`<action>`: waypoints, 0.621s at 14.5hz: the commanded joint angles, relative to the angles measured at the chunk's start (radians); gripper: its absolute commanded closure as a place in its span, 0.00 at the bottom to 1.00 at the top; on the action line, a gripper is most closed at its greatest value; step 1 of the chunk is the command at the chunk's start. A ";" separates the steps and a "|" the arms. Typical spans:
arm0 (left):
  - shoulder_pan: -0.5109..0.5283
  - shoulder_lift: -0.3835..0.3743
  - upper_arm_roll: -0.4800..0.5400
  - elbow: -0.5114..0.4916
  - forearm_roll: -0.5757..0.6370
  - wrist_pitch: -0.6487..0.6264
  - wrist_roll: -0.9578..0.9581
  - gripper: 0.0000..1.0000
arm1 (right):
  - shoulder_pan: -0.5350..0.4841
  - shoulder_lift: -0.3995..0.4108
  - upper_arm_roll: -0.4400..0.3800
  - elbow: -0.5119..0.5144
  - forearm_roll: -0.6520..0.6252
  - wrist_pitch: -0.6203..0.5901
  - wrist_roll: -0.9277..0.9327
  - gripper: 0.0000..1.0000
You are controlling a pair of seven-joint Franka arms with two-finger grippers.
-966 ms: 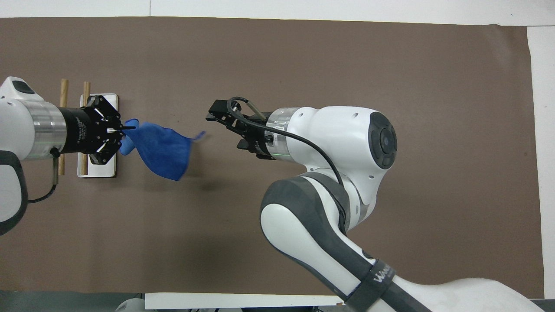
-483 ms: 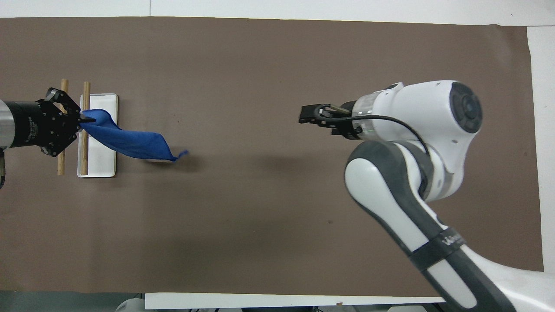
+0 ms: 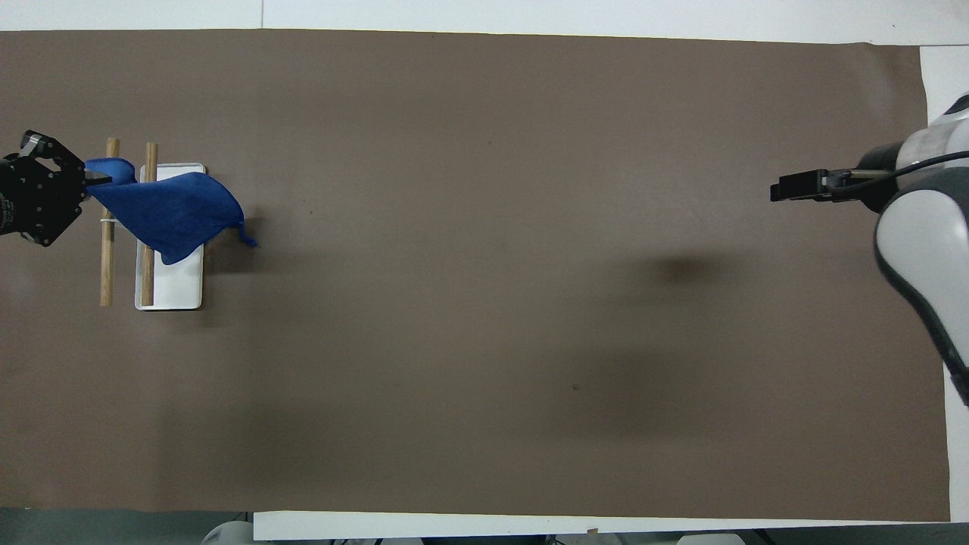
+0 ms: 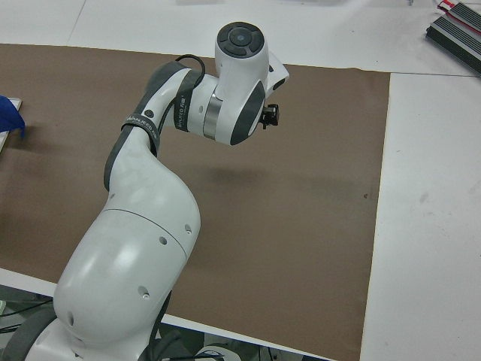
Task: Right arm passes towel to left arm to hang
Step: 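Open the right gripper and withdraw it while the left gripper pulls the towel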
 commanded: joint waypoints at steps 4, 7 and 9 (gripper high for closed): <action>0.084 0.047 -0.003 0.071 -0.011 0.026 0.106 1.00 | 0.016 -0.004 0.001 0.271 -0.227 -0.330 0.227 0.00; 0.103 0.097 -0.001 0.167 -0.011 0.020 0.125 1.00 | 0.016 -0.010 0.021 0.259 -0.233 -0.323 0.227 0.00; 0.117 0.107 -0.001 0.183 -0.004 0.017 0.136 1.00 | 0.016 -0.010 0.021 0.259 -0.235 -0.330 0.224 0.00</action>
